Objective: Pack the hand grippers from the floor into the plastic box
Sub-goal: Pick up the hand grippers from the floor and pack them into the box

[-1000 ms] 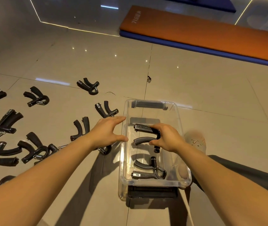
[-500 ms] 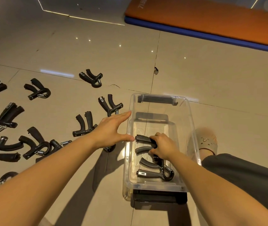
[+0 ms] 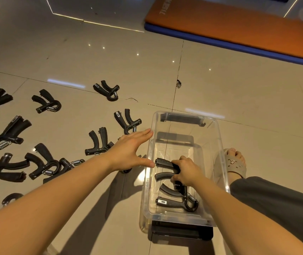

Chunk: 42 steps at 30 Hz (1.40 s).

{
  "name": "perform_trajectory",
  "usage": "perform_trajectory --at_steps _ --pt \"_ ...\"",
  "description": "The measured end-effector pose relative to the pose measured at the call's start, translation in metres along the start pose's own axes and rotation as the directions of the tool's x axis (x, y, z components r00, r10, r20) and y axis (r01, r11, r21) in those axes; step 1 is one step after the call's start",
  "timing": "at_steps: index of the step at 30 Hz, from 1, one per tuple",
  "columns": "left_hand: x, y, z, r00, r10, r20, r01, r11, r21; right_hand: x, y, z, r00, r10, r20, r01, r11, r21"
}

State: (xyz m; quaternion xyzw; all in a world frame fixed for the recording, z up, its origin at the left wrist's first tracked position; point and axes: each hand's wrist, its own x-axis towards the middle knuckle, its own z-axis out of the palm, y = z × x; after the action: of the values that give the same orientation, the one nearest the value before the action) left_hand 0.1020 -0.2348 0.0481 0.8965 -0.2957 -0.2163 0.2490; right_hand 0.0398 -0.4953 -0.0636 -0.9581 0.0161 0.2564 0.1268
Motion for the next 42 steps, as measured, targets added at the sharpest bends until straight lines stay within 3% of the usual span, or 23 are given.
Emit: perform_trajectory --at_steps 2,5,8,12,16,21,25,31,37,42 --pt "-0.002 0.003 0.0 1.0 -0.003 -0.006 0.003 1.0 0.002 -0.004 -0.008 -0.016 0.999 0.046 -0.014 -0.045 0.997 0.069" --pt "-0.008 0.005 -0.007 0.998 -0.047 -0.03 0.044 0.997 -0.07 -0.012 -0.027 -0.058 0.984 0.073 -0.164 -0.042 0.982 0.184" --pt "-0.018 0.0 -0.029 0.987 -0.131 -0.091 0.118 0.984 -0.135 -0.018 -0.065 -0.108 0.941 0.033 -0.336 0.058 0.965 0.256" --pt "-0.04 -0.032 -0.053 0.932 -0.291 -0.217 0.283 0.957 -0.068 -0.022 -0.137 -0.139 0.87 -0.068 -0.489 0.223 0.938 0.266" --pt "-0.079 -0.081 -0.049 0.827 -0.5 -0.259 0.491 0.865 -0.103 -0.014 -0.202 -0.115 0.885 -0.187 -0.425 0.292 0.936 0.196" --pt "-0.113 -0.134 -0.028 0.765 -0.607 -0.215 0.606 0.792 -0.077 0.009 -0.236 -0.059 0.964 -0.151 -0.216 0.188 0.969 0.161" --pt "-0.108 -0.161 -0.018 0.776 -0.602 -0.186 0.608 0.794 -0.033 0.031 -0.246 -0.02 0.99 -0.064 -0.123 0.087 0.977 0.192" --pt "-0.075 -0.192 -0.004 0.838 -0.54 -0.079 0.542 0.84 0.015 0.061 -0.244 0.018 0.974 0.181 -0.139 -0.143 0.958 0.248" --pt "-0.051 -0.205 0.01 0.895 -0.446 0.017 0.445 0.895 0.027 0.085 -0.235 0.027 0.949 0.261 -0.175 -0.21 0.941 0.266" --pt "-0.054 -0.204 0.025 0.9 -0.433 -0.052 0.435 0.9 0.029 0.091 -0.233 0.033 0.948 0.254 -0.191 -0.204 0.947 0.25"
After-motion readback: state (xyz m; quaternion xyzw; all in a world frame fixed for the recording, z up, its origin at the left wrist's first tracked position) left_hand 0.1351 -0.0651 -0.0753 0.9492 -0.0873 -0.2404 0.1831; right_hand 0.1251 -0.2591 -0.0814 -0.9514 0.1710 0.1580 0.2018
